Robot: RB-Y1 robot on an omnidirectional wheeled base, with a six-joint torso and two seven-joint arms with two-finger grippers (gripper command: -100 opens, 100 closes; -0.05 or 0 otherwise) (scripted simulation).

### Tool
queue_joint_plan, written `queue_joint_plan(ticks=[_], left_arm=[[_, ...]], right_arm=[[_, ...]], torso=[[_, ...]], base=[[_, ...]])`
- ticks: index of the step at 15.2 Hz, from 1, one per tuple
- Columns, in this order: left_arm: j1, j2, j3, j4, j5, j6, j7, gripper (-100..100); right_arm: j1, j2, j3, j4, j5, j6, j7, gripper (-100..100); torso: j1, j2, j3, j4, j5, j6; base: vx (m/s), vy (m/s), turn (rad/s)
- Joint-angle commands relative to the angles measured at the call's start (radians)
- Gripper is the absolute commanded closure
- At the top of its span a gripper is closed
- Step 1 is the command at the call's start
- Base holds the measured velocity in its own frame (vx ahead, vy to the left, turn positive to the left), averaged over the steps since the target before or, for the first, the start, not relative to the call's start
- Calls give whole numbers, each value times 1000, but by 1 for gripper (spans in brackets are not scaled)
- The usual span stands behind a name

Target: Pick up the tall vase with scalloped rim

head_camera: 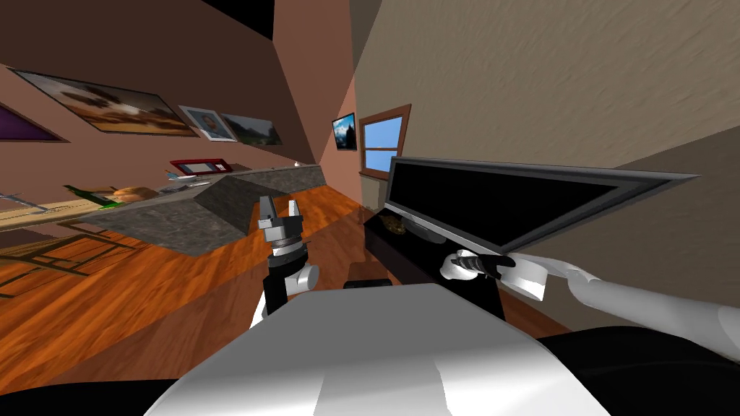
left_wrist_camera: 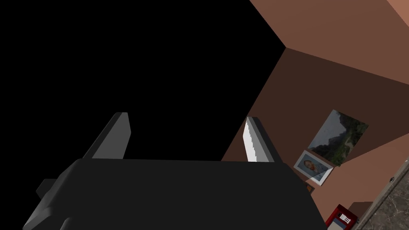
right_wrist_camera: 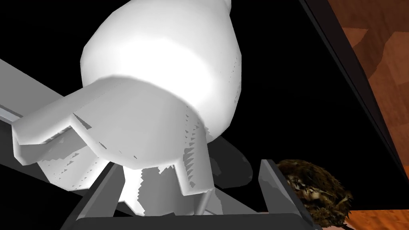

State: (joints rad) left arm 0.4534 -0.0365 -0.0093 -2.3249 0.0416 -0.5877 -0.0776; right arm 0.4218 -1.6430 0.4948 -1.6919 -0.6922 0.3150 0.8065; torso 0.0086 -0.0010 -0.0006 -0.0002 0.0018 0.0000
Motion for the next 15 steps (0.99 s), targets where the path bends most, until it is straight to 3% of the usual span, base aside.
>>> queue_joint_plan(ticks=[1,3,7,9,10,14,15], left_arm=[[0,0,0,0,0,0,0,0],[0,0,0,0,0,0,0,0],[0,0,0,0,0,0,0,0],[0,0,0,0,0,0,0,0],[0,0,0,0,0,0,0,0],[0,0,0,0,0,0,0,0],[0,0,0,0,0,0,0,0]], right_arm=[[6,-28,13,9,-12,19,13,-100],[2,22,17,36,13,3,10,-100],[2,67,24,68,41,-3,7,-100],[0,61,23,62,37,1,7,-100],[-1,64,24,63,38,1,7,100],[0,63,24,62,38,2,7,100],[2,31,18,42,19,2,9,100]], torso=[[0,0,0,0,0,0],[-1,0,0,0,0,0],[-10,1,0,0,-2,0],[-11,1,1,0,-3,0],[-11,1,0,0,-3,0],[-12,1,1,0,-4,0],[-12,1,1,0,-4,0]], base=[[40,103,45],[22,34,31],[23,-40,77],[16,-35,40],[3,-8,0],[0,0,0],[-15,21,-85]])
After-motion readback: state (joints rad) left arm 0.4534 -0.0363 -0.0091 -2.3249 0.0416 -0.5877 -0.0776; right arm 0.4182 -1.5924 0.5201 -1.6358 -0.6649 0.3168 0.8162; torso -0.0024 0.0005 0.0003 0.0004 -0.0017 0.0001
